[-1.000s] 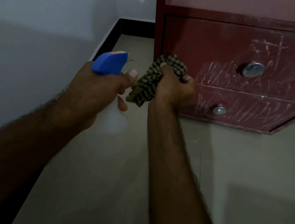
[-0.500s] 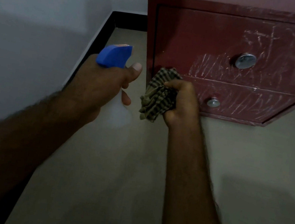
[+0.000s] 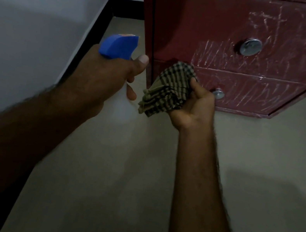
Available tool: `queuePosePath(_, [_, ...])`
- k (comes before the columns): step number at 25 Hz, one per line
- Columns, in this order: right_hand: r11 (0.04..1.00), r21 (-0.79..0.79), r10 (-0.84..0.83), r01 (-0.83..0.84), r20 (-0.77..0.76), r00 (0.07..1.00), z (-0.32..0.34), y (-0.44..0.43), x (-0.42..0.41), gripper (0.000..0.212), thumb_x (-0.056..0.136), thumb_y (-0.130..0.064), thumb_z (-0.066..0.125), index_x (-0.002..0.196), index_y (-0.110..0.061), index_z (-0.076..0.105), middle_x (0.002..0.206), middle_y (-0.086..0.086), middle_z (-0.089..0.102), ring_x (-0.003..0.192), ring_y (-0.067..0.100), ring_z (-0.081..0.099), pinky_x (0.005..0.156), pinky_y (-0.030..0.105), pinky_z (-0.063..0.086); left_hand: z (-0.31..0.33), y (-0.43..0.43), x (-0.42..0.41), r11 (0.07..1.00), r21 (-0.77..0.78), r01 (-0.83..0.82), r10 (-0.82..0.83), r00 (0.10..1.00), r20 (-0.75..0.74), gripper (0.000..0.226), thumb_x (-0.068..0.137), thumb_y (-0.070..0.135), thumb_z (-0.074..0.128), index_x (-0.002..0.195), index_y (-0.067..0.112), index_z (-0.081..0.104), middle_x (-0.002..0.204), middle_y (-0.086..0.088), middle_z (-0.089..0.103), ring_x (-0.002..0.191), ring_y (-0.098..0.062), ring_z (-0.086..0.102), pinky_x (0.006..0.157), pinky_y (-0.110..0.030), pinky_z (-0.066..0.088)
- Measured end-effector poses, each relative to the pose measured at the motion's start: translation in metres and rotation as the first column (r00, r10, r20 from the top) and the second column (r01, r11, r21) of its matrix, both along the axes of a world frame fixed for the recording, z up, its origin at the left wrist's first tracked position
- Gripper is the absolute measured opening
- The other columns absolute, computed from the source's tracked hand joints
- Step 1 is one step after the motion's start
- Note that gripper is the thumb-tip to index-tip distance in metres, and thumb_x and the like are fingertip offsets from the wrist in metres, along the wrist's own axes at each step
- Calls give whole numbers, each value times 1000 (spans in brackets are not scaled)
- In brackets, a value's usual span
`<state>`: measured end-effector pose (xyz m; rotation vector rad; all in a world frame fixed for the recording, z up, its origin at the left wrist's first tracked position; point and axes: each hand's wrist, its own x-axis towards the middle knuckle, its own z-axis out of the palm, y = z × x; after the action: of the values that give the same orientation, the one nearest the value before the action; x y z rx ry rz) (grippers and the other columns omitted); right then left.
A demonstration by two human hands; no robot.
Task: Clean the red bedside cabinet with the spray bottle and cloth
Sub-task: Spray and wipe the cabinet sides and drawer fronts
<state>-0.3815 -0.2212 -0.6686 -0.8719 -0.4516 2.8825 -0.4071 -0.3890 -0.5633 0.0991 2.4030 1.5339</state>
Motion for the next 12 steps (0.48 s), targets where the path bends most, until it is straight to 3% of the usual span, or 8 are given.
queuePosePath(7, [996, 35, -78, 80, -69, 995, 18, -2, -12, 38, 103, -13, 47, 133, 4, 63, 132, 25, 67, 125, 40, 63, 110, 54, 49, -1, 4, 0, 999, 8, 46, -46, 999, -19, 38, 89, 42, 70, 110, 12, 61, 101, -10, 68, 70, -19, 69, 90, -53, 57])
queuePosePath(12, [997, 49, -46, 57, -194, 980, 20, -2, -2, 41, 93, -15, 65, 130, 3, 64, 131, 22, 69, 117, 37, 67, 98, 51, 57, -3, 9, 1, 997, 32, 65, -65, 998, -5, 32, 89, 40, 70, 101, 12, 62, 98, -8, 69, 71, -24, 68, 92, -59, 54])
